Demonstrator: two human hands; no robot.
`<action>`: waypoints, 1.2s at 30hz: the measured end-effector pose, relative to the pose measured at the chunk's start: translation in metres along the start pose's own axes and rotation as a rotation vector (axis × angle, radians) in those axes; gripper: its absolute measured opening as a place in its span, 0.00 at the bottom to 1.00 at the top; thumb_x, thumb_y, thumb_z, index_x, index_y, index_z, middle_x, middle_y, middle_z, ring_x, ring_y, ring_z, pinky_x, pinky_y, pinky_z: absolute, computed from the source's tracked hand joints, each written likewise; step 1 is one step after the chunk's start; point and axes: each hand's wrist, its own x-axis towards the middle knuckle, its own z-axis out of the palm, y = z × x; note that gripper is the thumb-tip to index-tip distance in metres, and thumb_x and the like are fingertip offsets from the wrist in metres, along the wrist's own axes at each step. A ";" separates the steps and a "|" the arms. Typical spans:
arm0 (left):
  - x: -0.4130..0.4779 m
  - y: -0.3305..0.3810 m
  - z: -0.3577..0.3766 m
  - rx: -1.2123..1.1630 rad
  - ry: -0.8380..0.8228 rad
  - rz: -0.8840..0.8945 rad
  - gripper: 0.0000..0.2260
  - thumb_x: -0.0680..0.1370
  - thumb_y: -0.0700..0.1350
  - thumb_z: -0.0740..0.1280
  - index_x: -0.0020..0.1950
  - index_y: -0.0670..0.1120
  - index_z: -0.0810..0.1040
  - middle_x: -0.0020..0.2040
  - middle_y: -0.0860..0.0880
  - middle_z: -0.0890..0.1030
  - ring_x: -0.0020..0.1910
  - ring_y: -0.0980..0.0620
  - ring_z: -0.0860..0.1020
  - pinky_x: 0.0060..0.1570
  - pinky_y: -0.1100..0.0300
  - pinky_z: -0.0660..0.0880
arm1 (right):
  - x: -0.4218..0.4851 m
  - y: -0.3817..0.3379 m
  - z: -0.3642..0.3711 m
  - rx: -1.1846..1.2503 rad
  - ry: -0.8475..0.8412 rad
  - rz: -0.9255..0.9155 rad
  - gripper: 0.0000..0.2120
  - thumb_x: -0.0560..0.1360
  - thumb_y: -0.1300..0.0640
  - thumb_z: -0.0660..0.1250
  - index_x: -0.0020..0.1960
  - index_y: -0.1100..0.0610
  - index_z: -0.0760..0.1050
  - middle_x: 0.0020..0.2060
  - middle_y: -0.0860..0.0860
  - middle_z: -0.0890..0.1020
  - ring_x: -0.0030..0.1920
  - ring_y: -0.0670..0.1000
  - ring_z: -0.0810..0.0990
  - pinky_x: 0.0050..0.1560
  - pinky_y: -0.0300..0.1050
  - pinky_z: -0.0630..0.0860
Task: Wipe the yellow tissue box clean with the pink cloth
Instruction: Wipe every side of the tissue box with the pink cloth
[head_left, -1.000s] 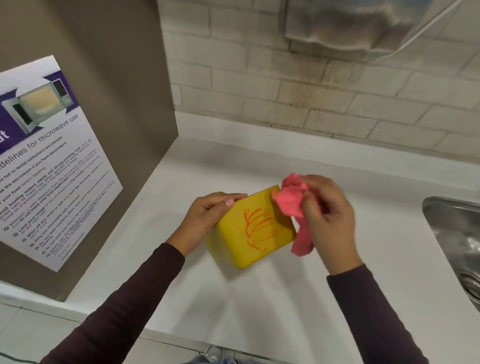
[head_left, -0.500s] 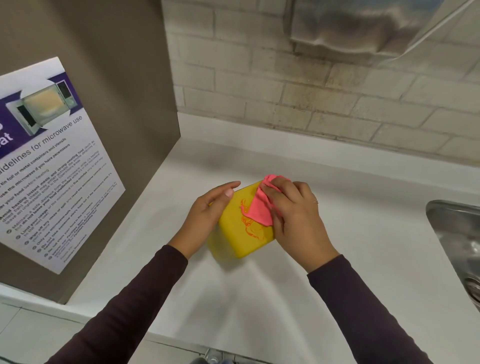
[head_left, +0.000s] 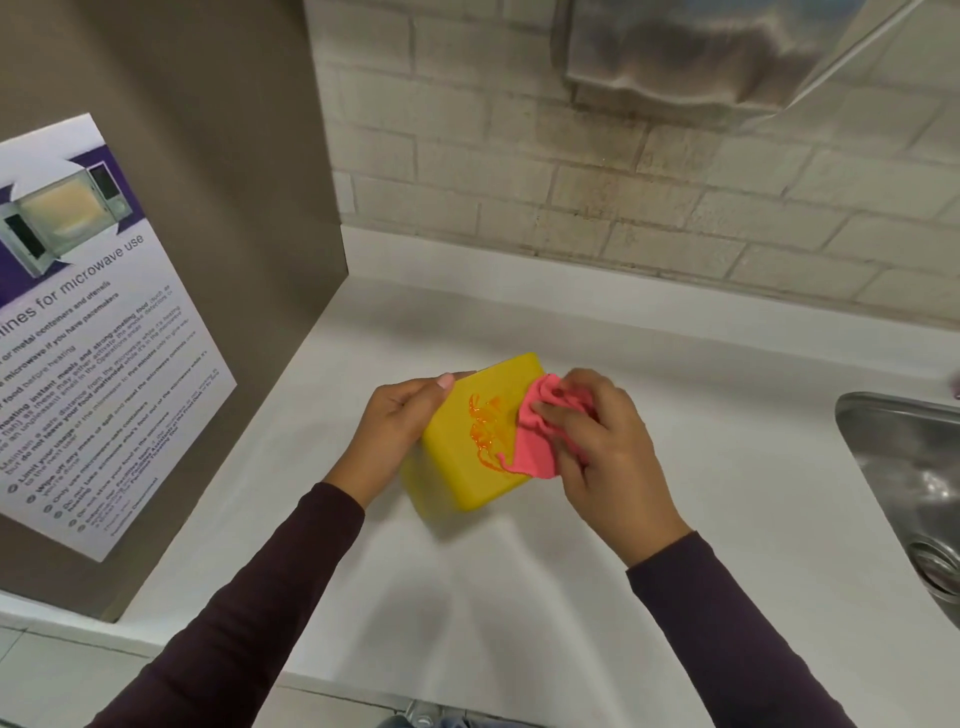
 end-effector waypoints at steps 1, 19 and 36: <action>0.000 0.000 0.000 -0.002 0.000 0.001 0.14 0.80 0.45 0.59 0.49 0.55 0.84 0.47 0.54 0.86 0.47 0.58 0.82 0.44 0.70 0.75 | 0.007 -0.004 0.002 0.002 0.010 0.028 0.12 0.71 0.65 0.66 0.53 0.60 0.81 0.54 0.60 0.78 0.48 0.61 0.76 0.48 0.54 0.75; -0.003 -0.006 0.004 -0.019 0.020 0.000 0.12 0.80 0.45 0.60 0.53 0.50 0.83 0.49 0.53 0.85 0.51 0.55 0.82 0.49 0.67 0.76 | 0.014 -0.009 -0.002 -0.089 -0.034 -0.043 0.14 0.74 0.60 0.62 0.56 0.57 0.81 0.49 0.54 0.81 0.42 0.58 0.74 0.42 0.54 0.74; -0.007 -0.005 0.009 0.024 0.028 -0.004 0.12 0.79 0.44 0.59 0.52 0.52 0.82 0.50 0.53 0.84 0.50 0.57 0.81 0.50 0.66 0.76 | 0.014 -0.029 0.005 0.046 0.224 0.263 0.12 0.74 0.52 0.62 0.46 0.54 0.83 0.39 0.50 0.77 0.38 0.50 0.77 0.32 0.46 0.75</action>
